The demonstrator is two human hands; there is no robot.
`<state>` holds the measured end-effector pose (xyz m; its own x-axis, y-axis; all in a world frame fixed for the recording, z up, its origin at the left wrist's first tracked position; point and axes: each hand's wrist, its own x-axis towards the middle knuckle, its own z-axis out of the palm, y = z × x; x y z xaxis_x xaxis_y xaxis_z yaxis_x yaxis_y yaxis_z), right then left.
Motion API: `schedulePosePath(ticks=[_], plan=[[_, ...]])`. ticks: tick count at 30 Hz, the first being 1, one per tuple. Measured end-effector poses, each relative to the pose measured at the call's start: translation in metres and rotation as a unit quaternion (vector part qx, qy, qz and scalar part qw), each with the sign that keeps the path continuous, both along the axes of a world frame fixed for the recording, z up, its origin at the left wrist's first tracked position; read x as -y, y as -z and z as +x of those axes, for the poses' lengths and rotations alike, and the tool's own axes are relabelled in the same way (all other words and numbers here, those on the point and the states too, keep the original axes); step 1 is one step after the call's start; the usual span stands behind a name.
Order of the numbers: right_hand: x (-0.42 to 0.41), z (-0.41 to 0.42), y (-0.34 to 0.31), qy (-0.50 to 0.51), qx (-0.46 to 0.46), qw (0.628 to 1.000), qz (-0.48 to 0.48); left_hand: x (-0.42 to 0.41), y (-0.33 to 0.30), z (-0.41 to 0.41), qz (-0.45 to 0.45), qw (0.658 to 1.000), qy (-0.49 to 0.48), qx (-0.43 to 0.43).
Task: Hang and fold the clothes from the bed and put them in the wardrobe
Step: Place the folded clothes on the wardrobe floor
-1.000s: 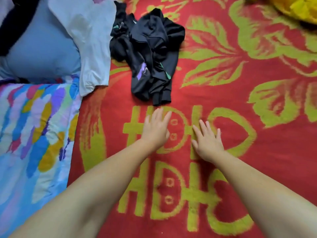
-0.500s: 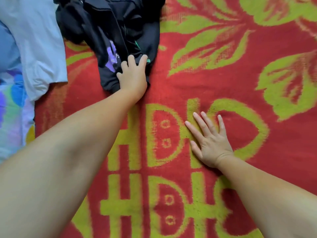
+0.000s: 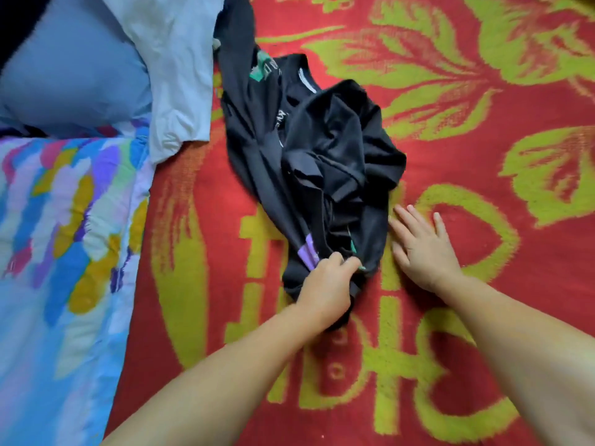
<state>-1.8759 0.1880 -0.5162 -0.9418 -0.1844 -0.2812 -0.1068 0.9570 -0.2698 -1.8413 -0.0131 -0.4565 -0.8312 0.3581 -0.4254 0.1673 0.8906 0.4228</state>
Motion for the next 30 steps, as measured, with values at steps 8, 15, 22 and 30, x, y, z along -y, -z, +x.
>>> schedulePosePath(ticks=[8,15,22,30], plan=[[-0.035,0.024,-0.077,0.232,-0.073,0.958,-0.153,-0.071,-0.028,0.134,0.095,0.955,0.215,0.183],[-0.004,0.061,-0.077,-0.045,0.158,0.985,0.052,-0.022,-0.050,0.069,0.066,0.994,0.070,-0.058],[-0.030,0.046,-0.110,0.014,0.328,0.940,-0.091,0.016,-0.054,-0.002,-0.030,0.980,0.054,-0.191],[-0.060,0.088,-0.106,-0.145,0.489,0.800,0.316,-0.031,-0.045,-0.055,-0.085,0.982,0.128,-0.109]])
